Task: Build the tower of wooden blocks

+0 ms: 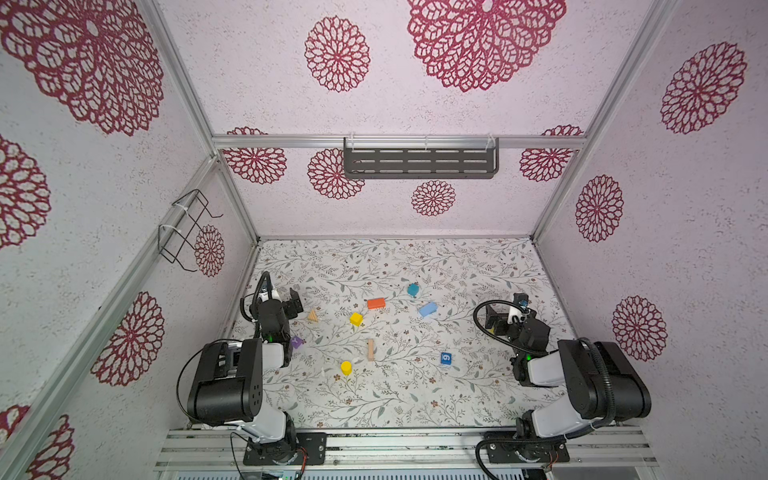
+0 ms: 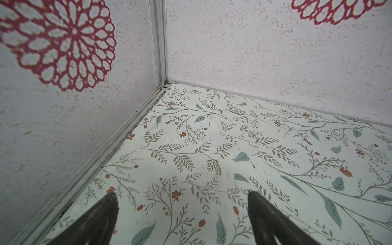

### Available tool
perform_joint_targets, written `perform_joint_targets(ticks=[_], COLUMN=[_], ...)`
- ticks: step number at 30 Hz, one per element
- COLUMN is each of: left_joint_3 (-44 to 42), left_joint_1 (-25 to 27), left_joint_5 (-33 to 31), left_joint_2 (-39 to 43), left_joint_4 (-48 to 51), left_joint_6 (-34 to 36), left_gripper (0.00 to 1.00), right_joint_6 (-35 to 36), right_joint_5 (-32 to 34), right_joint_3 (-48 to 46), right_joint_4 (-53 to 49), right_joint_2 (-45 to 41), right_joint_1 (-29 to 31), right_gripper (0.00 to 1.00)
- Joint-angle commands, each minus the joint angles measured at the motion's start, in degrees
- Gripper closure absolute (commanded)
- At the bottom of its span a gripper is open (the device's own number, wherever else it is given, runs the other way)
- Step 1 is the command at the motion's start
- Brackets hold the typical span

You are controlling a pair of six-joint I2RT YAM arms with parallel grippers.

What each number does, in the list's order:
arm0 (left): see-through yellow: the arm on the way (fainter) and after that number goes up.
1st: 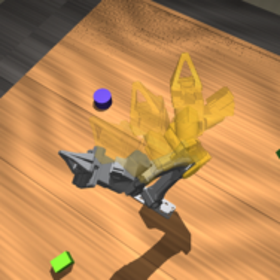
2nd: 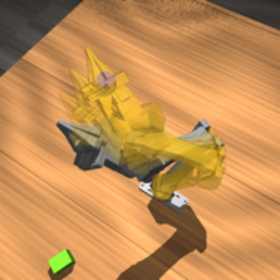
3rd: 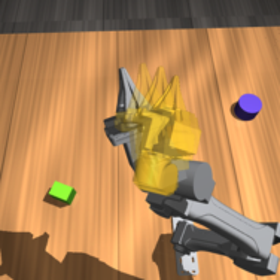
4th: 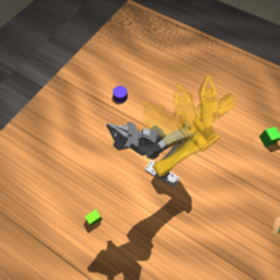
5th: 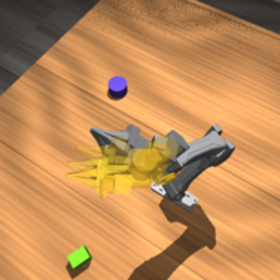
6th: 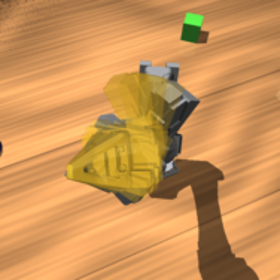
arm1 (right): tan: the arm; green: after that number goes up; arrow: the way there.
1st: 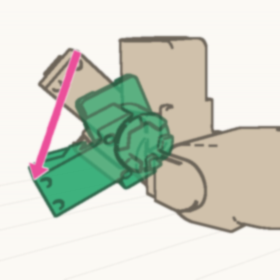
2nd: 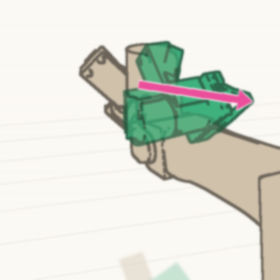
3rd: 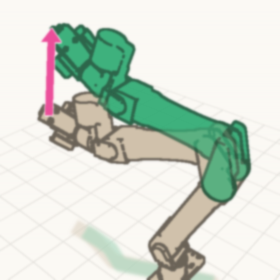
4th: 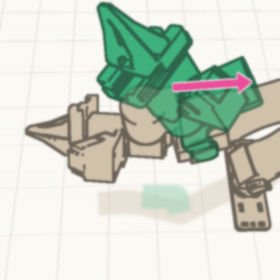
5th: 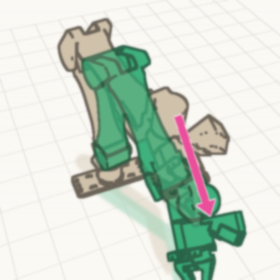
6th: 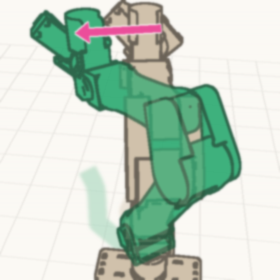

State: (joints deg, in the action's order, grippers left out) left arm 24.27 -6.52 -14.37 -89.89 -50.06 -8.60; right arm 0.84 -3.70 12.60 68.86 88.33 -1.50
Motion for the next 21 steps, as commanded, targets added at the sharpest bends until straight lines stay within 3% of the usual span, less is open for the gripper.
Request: perform_joint_targets(ticks=[1, 4, 6, 8, 10, 13, 19, 21], left_joint_3=[-0.08, 0.26, -0.13, 0.69, 5.08, 9.72, 23.69, 27.12], left_joint_1=[0.02, -0.11, -0.06, 1.8, 1.55, 1.82, 2.82, 5.17], left_joint_5=[0.41, 0.65, 0.41, -12.46, -14.37, -11.89, -5.76, -6.47], left_joint_2=[0.94, 0.94, 1.11, 3.08, 8.11, 13.74, 25.24, 27.88], left_joint_4=[-0.09, 0.49, 0.11, 2.1, 15.47, 24.67, 54.79, 62.61], left_joint_6=[0.19, 0.03, 0.03, -1.59, -3.76, -2.71, -10.42, -13.08], left_gripper=[0.03, 0.03, 0.03, 0.03, 0.03, 0.03, 0.03, 0.03], right_joint_6=[-0.75, -0.97, -3.37, -4.46, -4.83, -9.37, -16.92, -18.49], right_joint_5=[-0.15, 1.58, 7.27, 11.03, 14.08, 17.49, 15.04, 14.08], right_joint_3=[1.38, 1.46, 1.09, -0.32, 1.15, 6.13, 16.91, 19.06], right_joint_4=[1.01, 0.82, 0.88, 0.16, -7.91, -24.21, -51.67, -57.29], right_joint_2=[-0.43, -0.51, -1.16, -4.88, -10.85, -19.59, -29.28, -31.03], right_joint_1=[-0.35, -0.27, -0.26, -0.19, 0.41, 0.62, 2.02, 4.25], right_gripper=[0.01, 0.01, 0.01, 0.01, 0.01, 0.01, 0.01, 0.01])
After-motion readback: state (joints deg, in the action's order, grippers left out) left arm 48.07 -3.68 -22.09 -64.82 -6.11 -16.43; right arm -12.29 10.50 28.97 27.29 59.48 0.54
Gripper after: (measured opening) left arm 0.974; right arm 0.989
